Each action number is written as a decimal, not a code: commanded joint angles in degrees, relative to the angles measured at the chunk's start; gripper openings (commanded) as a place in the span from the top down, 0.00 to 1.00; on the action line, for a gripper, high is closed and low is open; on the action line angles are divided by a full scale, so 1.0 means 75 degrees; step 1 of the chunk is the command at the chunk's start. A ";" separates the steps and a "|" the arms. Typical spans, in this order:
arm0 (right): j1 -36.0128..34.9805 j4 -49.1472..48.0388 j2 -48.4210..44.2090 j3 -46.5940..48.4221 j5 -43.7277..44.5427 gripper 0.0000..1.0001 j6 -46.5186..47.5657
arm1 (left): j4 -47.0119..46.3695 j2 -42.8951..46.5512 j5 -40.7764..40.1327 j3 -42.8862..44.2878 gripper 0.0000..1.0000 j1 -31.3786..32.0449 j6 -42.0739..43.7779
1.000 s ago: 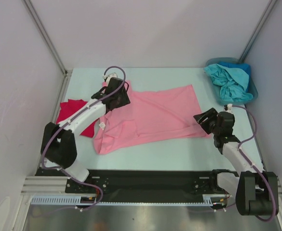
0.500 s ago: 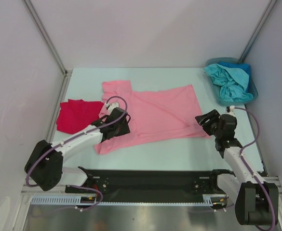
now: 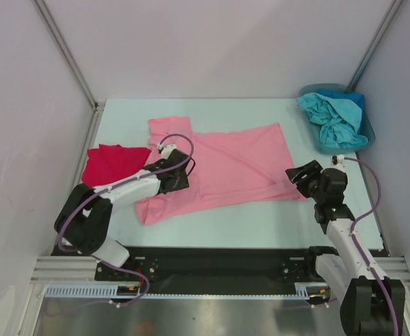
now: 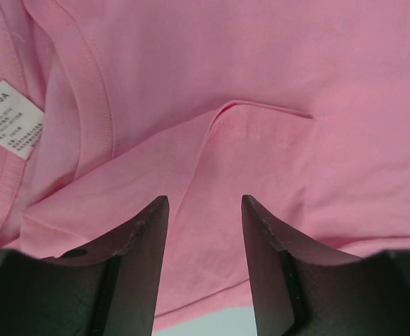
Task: Fold and stack the t-shirts
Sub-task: Flatten the tshirt out
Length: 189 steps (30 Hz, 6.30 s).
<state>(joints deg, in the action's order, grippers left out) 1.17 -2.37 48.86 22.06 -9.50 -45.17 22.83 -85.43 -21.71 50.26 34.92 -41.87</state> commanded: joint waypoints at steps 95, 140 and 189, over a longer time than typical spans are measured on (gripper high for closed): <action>0.0595 -0.0046 -0.0363 -0.0328 -0.0387 0.44 0.0186 | 0.1198 -0.0458 -0.0737 0.0177 1.00 0.0172 0.0297; -0.0461 -0.1535 0.4008 0.1077 0.1266 0.45 -0.0317 | 0.5767 0.3761 -0.0292 -0.0057 0.99 0.6606 -0.4741; 0.0957 0.0773 0.2685 0.1546 0.1712 0.41 -0.0165 | 0.6131 0.2532 -0.0702 0.0282 0.61 0.8891 -0.6839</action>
<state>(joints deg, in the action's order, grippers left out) 8.12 4.89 68.90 33.47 3.64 -47.31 66.87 -65.71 -25.32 49.12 100.53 -89.47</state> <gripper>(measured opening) 0.591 0.323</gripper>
